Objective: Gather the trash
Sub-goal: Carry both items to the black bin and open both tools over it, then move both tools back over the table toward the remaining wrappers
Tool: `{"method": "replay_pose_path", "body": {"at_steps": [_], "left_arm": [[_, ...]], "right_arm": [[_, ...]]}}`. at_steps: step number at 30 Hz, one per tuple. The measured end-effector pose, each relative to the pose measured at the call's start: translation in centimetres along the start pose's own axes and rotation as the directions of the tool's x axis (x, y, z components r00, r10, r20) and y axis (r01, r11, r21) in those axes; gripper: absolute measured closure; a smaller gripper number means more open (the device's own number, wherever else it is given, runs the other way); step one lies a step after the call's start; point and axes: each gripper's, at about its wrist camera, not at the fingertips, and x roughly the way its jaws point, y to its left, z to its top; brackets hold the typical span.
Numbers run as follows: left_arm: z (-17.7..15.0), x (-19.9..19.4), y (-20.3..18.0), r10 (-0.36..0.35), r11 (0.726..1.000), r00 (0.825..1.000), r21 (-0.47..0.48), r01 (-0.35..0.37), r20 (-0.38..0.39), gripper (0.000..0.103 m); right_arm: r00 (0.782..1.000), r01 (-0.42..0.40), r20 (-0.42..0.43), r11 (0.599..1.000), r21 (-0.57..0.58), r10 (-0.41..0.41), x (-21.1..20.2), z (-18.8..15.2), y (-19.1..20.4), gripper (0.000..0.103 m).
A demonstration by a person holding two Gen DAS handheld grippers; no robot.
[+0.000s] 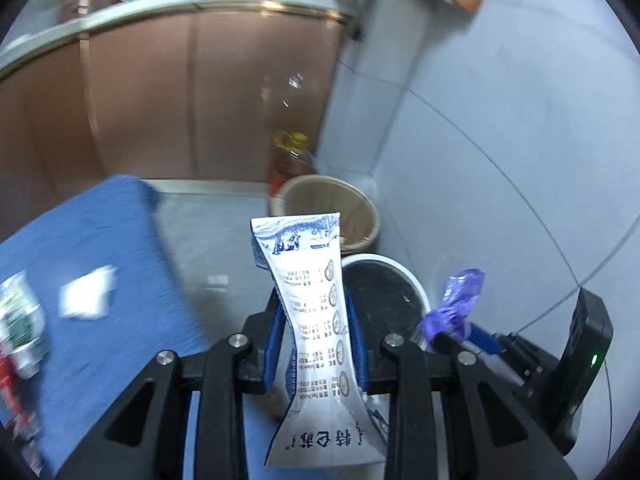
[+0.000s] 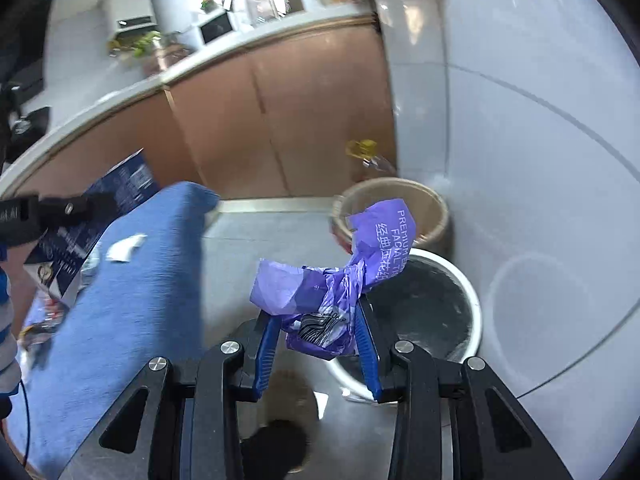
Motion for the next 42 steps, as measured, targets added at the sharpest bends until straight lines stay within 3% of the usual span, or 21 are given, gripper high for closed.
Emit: {"method": "replay_pose_path", "body": {"at_steps": [9,11,14,17,23,29,34,38,42], "left_arm": [[2.2,11.6,-4.2,-0.029,0.998,0.994,0.048,0.035,-0.106,0.074],[2.6,13.3,-4.3,-0.062,0.997,0.989,0.044,0.068,-0.132,0.070],[3.2,14.4,-4.5,-0.054,0.997,0.991,0.048,0.060,-0.123,0.060],[3.6,14.3,-4.5,-0.087,0.996,0.989,0.019,0.090,-0.116,0.060],[3.5,9.9,-3.9,-0.071,0.997,0.996,0.032,0.073,-0.046,0.059],[2.6,2.1,-2.2,-0.034,0.999,0.998,0.031,0.032,0.061,0.059],[1.1,-5.8,-0.8,0.002,1.000,0.984,0.018,-0.005,0.177,0.059],[-0.8,-11.7,0.8,0.039,0.999,0.966,-0.004,-0.039,0.257,0.049],[-3.1,-16.6,2.8,0.088,0.996,0.947,-0.024,-0.085,0.309,0.048]], "right_arm": [[0.993,0.091,-0.079,0.996,0.018,-0.090,6.4,0.7,-4.3,0.066],[0.990,0.114,-0.091,0.993,0.021,-0.112,7.3,0.8,-4.9,0.065],[0.984,0.147,-0.103,0.989,0.023,-0.144,7.8,0.8,-5.3,0.060],[0.981,0.167,-0.101,0.986,0.026,-0.164,7.7,1.1,-5.7,0.053],[0.980,0.184,-0.082,0.982,0.030,-0.181,5.8,1.2,-4.9,0.048],[0.987,0.158,-0.010,0.987,0.028,-0.158,1.6,1.9,-2.3,0.045],[0.991,0.108,0.081,0.994,0.021,-0.110,-3.6,2.5,1.0,0.039],[0.987,0.051,0.151,0.999,-0.015,-0.049,-8.1,3.0,4.5,0.037],[0.978,-0.005,0.206,0.998,-0.070,0.020,-11.8,3.7,8.1,0.037]]}}
